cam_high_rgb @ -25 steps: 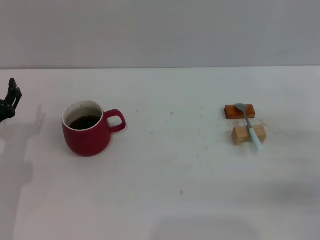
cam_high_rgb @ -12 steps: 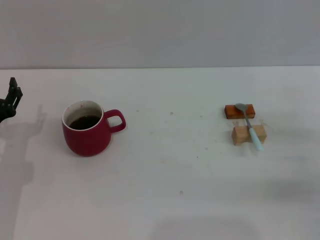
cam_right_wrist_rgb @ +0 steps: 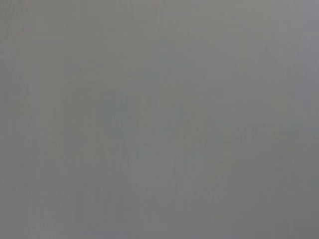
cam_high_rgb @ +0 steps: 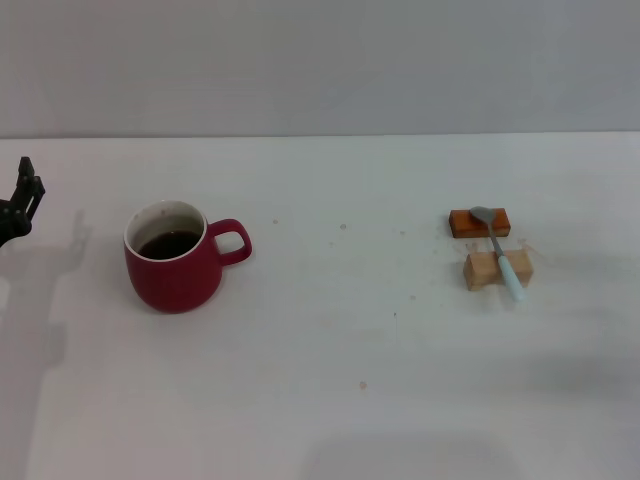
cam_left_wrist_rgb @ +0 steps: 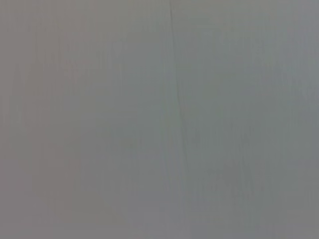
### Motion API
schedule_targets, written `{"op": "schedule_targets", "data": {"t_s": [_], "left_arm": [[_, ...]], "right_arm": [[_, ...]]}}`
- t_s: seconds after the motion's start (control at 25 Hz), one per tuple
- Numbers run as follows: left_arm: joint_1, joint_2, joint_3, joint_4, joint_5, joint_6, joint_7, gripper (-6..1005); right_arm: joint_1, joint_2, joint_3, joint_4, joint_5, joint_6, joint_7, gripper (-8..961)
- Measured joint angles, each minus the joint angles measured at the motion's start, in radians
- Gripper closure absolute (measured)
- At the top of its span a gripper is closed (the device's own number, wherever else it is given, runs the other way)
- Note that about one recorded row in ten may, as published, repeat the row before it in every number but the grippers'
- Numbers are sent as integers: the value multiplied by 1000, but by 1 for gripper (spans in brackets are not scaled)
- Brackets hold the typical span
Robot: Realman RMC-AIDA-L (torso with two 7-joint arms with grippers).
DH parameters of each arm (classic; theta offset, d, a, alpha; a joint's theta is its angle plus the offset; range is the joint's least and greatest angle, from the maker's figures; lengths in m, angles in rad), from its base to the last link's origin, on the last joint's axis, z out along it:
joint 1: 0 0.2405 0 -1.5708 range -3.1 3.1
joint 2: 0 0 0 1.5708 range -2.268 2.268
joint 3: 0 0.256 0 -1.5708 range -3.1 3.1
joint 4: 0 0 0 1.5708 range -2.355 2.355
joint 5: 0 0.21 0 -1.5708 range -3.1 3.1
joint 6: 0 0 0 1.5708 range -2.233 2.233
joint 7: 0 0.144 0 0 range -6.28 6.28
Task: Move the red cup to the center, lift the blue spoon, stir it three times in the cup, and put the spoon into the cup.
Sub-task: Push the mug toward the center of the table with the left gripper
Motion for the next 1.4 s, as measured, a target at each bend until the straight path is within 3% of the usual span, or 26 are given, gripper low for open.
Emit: {"op": "schedule_targets", "data": {"t_s": [0.64, 0.84, 0.88, 1.04, 1.08, 1.24, 1.4], "left_arm": [[-11, 3, 36, 48, 0, -48, 50, 162], [-11, 3, 41, 52, 0, -60, 118, 317], [-12, 2, 71, 53, 0, -80, 301, 349], [-13, 1, 84, 54, 0, -82, 355, 478], [-15, 0, 96, 54, 0, -84, 434, 510], [-15, 1, 100, 56, 0, -84, 485, 747], [-15, 3, 143, 65, 0, -85, 567, 826]], "right_arm": [[-2, 1, 0, 1, 0, -12, 1, 143], [-11, 2, 0, 4, 0, -21, 6, 143], [-12, 2, 0, 5, 0, -24, 6, 143], [-14, 2, 0, 6, 0, -30, 6, 143], [-14, 2, 0, 7, 0, -31, 6, 143], [-15, 2, 0, 7, 0, -31, 7, 142], [-11, 2, 0, 3, 0, -31, 7, 143]]}}
